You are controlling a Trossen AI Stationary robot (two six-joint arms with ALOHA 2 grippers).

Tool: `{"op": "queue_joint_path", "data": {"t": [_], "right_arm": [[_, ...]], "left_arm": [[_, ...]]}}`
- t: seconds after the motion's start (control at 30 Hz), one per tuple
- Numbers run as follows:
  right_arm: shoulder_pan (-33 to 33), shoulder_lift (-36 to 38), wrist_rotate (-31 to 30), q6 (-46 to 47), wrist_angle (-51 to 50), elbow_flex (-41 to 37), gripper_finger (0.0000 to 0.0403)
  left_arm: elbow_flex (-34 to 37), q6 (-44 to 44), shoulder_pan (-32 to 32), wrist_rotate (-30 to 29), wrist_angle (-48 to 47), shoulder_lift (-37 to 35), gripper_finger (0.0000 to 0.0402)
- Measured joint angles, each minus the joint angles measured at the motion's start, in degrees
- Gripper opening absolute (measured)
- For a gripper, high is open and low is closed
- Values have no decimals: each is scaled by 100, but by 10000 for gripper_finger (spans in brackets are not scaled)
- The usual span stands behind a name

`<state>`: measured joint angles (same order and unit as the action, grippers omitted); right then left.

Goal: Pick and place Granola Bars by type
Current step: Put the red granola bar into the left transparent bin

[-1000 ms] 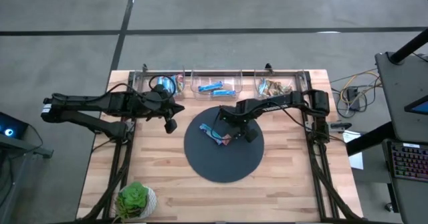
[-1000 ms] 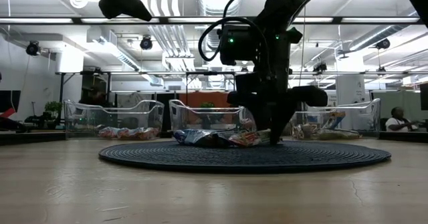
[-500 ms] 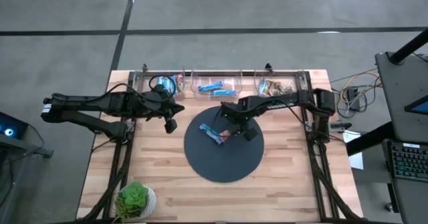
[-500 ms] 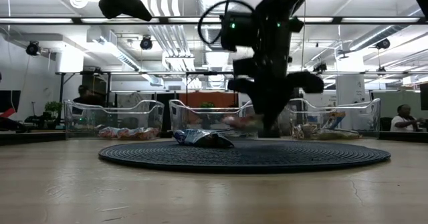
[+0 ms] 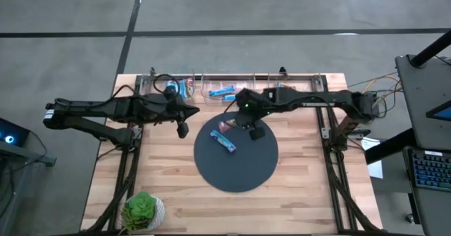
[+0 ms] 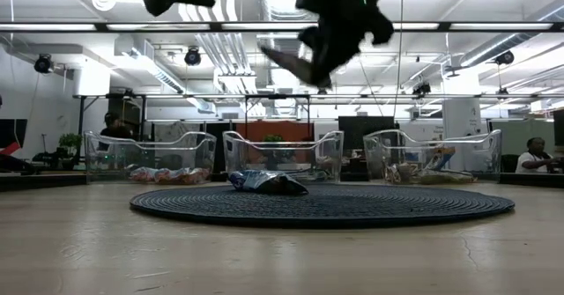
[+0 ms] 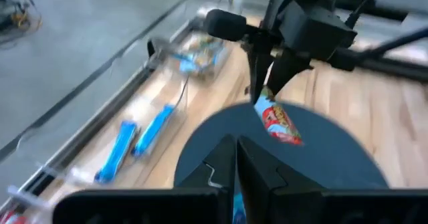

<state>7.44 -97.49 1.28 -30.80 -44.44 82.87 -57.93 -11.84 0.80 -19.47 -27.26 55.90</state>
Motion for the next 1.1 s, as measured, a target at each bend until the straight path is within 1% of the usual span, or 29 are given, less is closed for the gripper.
{"op": "queue_joint_path", "data": {"t": [0.17, 0.4, 0.57, 0.73, 0.87, 1.1], "right_arm": [[0, 273, -4, 415, 70, 458, 52], [0, 417, -44, 934, 88, 1126, 52], [0, 417, -110, 1091, 83, 1518, 52], [0, 421, -136, 1089, 36, 1720, 52], [-2, 421, -149, 1077, 6, 1745, 52], [-2, 421, -151, 1072, -33, 1775, 52]], "left_arm": [[0, 16, -4, 1, 693, 0, 0], [0, 17, -35, 5, 1573, 0, 0], [-19, 150, -35, 6, 1649, -1, 0], [-196, 275, -35, 51, 1575, 0, 6], [-349, 476, -35, 51, 1523, 0, 41], [-461, 521, -35, 51, 1406, 0, 128]]}}
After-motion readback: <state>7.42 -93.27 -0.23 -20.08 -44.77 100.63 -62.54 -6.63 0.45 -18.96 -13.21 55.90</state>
